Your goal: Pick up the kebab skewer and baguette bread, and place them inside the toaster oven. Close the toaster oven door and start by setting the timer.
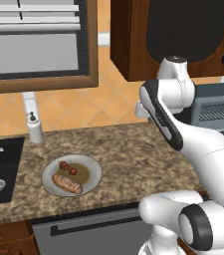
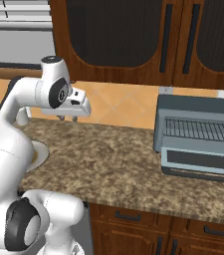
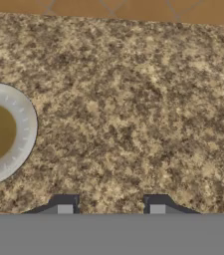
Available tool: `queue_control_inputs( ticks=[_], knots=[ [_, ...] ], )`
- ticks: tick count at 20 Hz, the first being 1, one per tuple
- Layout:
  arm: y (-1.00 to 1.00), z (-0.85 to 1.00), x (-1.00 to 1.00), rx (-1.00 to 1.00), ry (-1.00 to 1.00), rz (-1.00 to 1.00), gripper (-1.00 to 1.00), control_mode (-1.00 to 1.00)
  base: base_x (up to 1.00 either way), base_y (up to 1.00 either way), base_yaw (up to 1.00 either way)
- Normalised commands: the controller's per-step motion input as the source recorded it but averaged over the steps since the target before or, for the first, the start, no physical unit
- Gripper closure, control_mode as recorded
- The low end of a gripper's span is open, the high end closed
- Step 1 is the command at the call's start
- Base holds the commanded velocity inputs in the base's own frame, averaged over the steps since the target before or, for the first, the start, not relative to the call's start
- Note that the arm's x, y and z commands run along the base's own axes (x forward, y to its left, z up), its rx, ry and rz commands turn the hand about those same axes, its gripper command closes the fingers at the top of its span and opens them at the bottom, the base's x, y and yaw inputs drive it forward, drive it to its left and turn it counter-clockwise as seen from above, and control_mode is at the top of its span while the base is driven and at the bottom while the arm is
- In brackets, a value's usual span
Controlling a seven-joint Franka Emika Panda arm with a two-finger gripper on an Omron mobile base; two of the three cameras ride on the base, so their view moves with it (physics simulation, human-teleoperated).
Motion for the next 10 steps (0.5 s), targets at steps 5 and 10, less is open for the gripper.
queue_control_inputs(
  ticks=[5,10],
  knots=[
    [-0.30,0.00,-0.31,0.00,0.00,-0.01,-1.00,-1.00,0.00,0.00,0.00],
    [-1.00,0.00,-0.17,0.06,-0.01,0.00,-1.00,-1.00,0.00,0.00,0.00]
  ],
)
